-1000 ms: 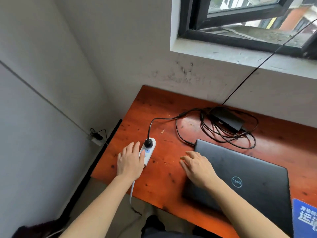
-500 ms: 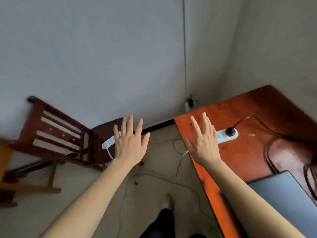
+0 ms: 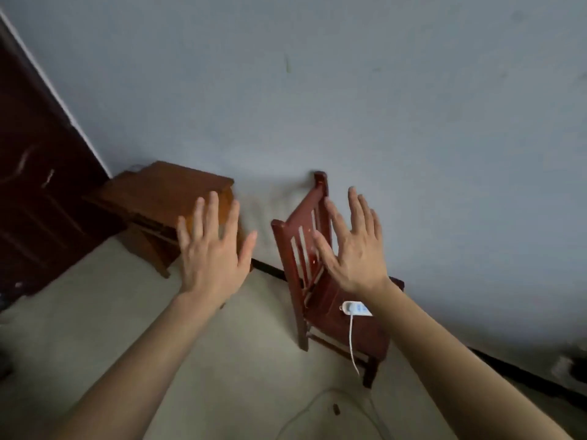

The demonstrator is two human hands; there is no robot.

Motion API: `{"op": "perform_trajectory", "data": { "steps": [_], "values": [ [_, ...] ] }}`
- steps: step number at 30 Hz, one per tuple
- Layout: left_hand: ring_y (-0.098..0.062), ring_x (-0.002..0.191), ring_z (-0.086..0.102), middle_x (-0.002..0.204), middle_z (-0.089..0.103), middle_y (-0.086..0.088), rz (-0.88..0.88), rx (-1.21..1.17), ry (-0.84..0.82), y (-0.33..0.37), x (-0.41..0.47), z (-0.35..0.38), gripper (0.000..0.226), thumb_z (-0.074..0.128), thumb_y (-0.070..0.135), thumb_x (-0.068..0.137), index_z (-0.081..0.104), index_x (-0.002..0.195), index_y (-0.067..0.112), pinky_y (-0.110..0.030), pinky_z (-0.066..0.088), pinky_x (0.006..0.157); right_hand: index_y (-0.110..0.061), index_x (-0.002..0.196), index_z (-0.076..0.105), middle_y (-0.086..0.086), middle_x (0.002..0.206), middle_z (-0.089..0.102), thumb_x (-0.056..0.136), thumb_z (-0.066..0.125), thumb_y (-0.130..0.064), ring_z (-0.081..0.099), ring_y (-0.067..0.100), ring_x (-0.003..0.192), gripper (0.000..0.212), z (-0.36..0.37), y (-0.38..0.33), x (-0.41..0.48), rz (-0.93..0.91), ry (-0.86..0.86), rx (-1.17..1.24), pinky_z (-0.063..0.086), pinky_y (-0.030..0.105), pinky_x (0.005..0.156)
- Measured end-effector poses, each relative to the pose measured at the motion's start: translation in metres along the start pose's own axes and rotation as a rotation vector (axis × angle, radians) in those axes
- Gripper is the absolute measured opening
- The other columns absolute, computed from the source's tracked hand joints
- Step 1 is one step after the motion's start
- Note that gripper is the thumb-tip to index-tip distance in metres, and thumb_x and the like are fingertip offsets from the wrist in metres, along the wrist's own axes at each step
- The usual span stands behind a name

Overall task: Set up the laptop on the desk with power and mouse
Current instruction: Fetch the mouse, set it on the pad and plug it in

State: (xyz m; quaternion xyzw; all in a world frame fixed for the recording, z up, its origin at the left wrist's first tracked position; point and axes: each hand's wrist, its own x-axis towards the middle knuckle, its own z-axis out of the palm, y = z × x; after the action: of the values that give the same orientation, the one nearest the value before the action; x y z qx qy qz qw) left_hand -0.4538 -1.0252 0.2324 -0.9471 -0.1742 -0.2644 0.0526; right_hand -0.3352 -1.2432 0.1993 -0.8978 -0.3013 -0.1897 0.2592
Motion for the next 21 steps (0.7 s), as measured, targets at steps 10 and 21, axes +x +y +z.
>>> {"op": "perform_trajectory", "data": {
  "steps": [10, 21],
  "values": [
    [-0.036, 0.145, 0.026, 0.157, 0.029, -0.018, -0.396, 0.106, -0.022, -0.263, 0.032, 0.026, 0.065, 0.027, 0.056, 0.098, 0.034, 0.149, 0.018, -0.061, 0.028, 0.109, -0.033, 0.157, 0.012, 0.011, 0.166, 0.002, 0.099, 0.021, -0.066, 0.006, 0.030, 0.153, 0.066, 0.192, -0.210, 0.164, -0.301, -0.203, 0.066, 0.011, 0.050, 0.122],
    [-0.037, 0.142, 0.031, 0.155, 0.034, -0.018, -0.546, 0.205, -0.078, -0.485, 0.170, 0.145, 0.063, 0.033, 0.053, 0.097, 0.040, 0.147, 0.016, -0.063, 0.032, 0.109, -0.031, 0.155, 0.015, 0.006, 0.166, 0.001, 0.100, 0.027, -0.064, 0.002, 0.026, 0.153, 0.066, 0.424, -0.350, 0.354, -0.429, -0.292, 0.151, -0.001, 0.042, 0.119]
  ]
}}
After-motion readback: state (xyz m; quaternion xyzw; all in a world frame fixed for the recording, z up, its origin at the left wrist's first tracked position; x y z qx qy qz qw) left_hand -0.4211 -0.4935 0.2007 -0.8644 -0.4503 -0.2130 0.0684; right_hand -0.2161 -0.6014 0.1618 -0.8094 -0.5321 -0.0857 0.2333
